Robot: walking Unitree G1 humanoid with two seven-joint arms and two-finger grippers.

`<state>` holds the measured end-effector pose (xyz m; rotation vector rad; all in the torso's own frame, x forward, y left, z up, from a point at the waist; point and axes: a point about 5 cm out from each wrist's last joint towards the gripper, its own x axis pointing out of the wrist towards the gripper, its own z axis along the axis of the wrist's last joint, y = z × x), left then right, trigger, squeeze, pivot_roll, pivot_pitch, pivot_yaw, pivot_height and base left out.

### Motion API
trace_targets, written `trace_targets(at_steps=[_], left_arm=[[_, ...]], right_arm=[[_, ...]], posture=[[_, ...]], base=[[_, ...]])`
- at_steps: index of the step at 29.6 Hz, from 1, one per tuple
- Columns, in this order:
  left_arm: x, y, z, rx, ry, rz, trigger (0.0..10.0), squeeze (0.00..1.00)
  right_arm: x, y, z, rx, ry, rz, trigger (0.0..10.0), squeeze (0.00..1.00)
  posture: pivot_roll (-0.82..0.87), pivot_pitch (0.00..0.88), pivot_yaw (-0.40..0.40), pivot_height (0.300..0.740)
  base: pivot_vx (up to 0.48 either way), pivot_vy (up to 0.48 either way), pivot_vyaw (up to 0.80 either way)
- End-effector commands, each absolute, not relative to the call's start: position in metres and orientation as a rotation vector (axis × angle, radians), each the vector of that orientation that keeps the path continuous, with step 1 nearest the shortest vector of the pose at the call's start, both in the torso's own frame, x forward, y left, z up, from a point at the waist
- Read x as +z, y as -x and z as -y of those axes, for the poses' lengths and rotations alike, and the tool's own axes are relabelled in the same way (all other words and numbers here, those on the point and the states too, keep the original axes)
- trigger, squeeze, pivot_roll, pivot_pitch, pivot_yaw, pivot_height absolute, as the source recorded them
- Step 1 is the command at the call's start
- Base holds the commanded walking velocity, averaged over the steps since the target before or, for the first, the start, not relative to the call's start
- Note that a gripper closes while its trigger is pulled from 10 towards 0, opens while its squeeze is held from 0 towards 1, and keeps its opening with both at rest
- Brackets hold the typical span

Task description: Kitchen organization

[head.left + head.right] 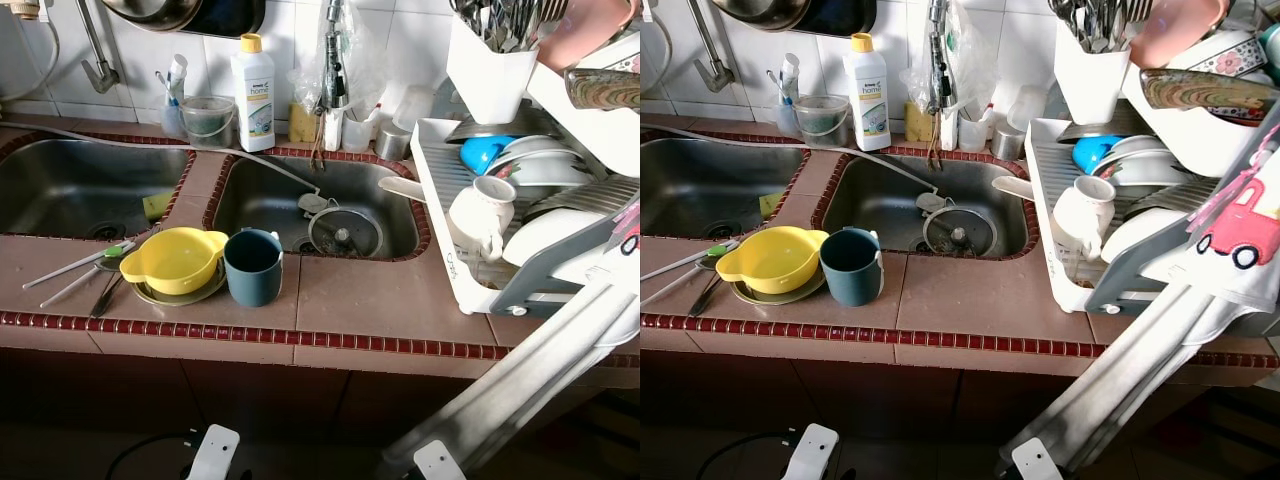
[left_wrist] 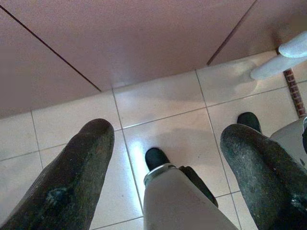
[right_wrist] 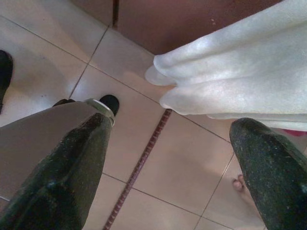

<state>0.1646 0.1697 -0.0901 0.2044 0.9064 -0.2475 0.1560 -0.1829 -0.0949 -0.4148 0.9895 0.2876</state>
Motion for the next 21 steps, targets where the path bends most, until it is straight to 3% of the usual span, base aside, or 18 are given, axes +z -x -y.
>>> trace_targets(at_steps=[1,7,21], left_arm=[[-0.0899,-0.1654,-0.1673,-0.262,-0.202,-0.905,10.0,0.00],[-0.0901,-0.1652,-0.1671,-0.263,-0.195,-0.909,10.0,0.00],[-0.0897,-0.1661,-0.1649,-0.279,-0.201,-0.905,10.0,0.00]], right_arm=[[-0.0944,-0.1566,0.1838,0.275,0.409,-0.981,10.0,0.00],[-0.0940,-0.1579,0.1828,0.278,0.408,-0.976,10.0,0.00],[-0.0925,-0.1605,0.1827,0.286,0.406,-0.959,10.0,0.00]], posture=[[-0.03,0.000,-0.052,0.740],[-0.03,0.000,-0.053,0.740],[-0.03,0.000,-0.054,0.740]], base=[[0.000,0.000,0.00],[0.000,0.000,0.00],[0.000,0.298,0.00]])
